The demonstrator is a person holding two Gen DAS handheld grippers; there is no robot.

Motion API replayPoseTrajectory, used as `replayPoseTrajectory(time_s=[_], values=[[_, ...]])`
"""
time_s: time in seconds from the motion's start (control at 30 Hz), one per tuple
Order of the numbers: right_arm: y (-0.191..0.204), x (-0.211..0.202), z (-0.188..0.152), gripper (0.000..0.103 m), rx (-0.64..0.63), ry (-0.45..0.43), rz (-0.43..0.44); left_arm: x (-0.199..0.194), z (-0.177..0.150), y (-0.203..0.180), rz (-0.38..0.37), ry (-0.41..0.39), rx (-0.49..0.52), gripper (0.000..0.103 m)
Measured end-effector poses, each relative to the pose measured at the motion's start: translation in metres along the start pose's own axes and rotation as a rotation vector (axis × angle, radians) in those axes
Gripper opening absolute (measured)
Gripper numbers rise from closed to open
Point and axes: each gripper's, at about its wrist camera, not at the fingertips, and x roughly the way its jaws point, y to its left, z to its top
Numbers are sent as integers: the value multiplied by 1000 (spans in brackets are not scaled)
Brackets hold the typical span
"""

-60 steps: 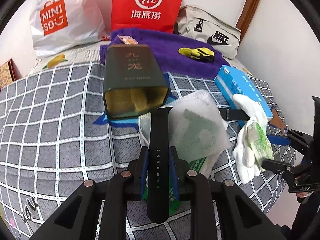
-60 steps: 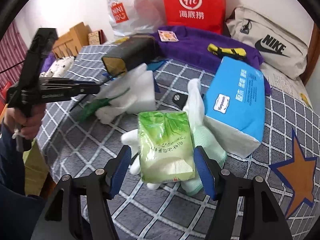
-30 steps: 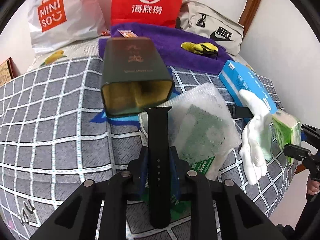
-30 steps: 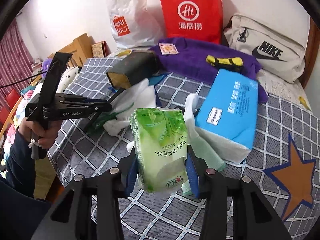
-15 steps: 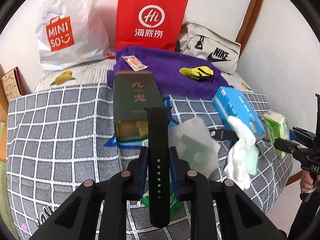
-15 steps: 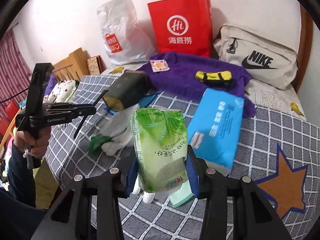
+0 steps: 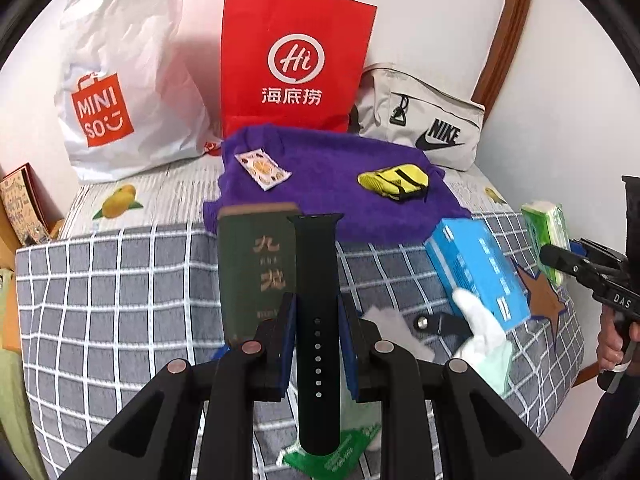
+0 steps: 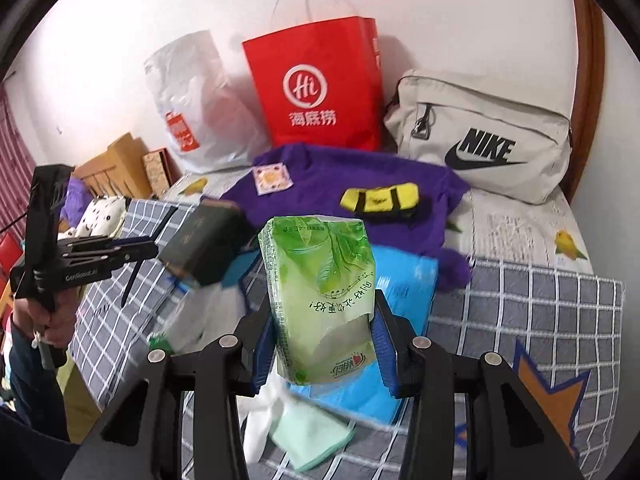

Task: Organize soft objects
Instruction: 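Carry the black watch strap and green tissue pack over the purple towel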

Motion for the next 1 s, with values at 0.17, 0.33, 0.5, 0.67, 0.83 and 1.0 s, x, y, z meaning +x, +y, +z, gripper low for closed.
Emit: replayPoseTrajectory(time_s=[0.17, 0.33, 0.5, 0.67, 0.83, 1.0], values=[[-14, 18, 24, 43, 26, -4, -9, 6, 24, 3, 3, -9, 0, 20], [-30, 44, 49, 43, 48, 5, -30, 17, 49, 8, 6, -15, 4, 20], [-47, 74, 69, 43, 72, 24, -39, 36, 72, 14, 11, -9, 6, 20], [-62, 103, 83, 43, 83, 54, -61, 58, 90, 20, 10, 7, 6, 20], [-73, 124, 90, 43, 87, 77, -64, 79, 105, 25, 7, 21, -2, 20], [-81, 141, 94, 43, 86, 99, -58, 94, 124, 20, -20, 19, 15, 20]])
